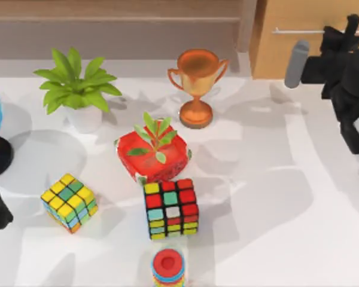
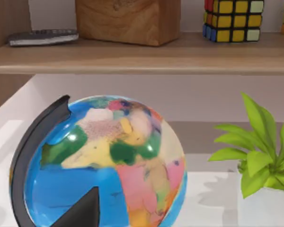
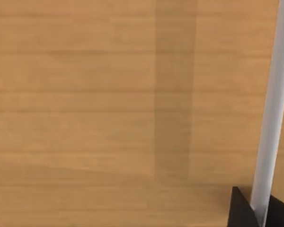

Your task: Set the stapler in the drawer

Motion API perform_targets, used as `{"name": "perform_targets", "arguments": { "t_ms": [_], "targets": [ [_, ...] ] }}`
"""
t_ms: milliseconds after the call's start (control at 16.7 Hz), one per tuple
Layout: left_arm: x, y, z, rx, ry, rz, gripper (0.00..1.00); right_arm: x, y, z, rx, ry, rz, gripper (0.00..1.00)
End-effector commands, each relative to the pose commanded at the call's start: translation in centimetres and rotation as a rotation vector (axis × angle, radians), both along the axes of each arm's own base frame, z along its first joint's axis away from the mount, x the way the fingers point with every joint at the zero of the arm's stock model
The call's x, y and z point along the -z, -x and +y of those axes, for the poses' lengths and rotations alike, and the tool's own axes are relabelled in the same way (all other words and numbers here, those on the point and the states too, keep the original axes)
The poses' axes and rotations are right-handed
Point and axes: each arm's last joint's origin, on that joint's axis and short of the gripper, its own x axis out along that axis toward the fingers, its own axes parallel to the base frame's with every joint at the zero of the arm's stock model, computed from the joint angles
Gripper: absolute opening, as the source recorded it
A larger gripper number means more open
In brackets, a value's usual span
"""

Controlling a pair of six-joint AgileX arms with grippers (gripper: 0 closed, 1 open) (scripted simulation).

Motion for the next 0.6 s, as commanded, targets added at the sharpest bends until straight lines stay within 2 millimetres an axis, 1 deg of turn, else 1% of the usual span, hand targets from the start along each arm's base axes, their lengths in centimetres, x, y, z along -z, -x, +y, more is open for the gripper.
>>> {"name": "perform_targets", "arguments": {
  "t_ms": [120, 360, 600],
  "targets": [
    [0.0, 0.0, 0.0, 0.0, 0.0, 0.0, 1.0, -0.07, -0.54, -0.06, 0.001, 0.0, -0.002, 0.0],
    [0.0, 0.0, 0.0, 0.0, 0.0, 0.0, 1.0, -0.07, -0.56, -0.06, 0.001, 0.0, -0.002, 0.0],
    [0.0, 0.0, 0.0, 0.0, 0.0, 0.0, 1.0, -0.07, -0.56, -0.06, 0.001, 0.0, -0.002, 0.3]
  ]
}}
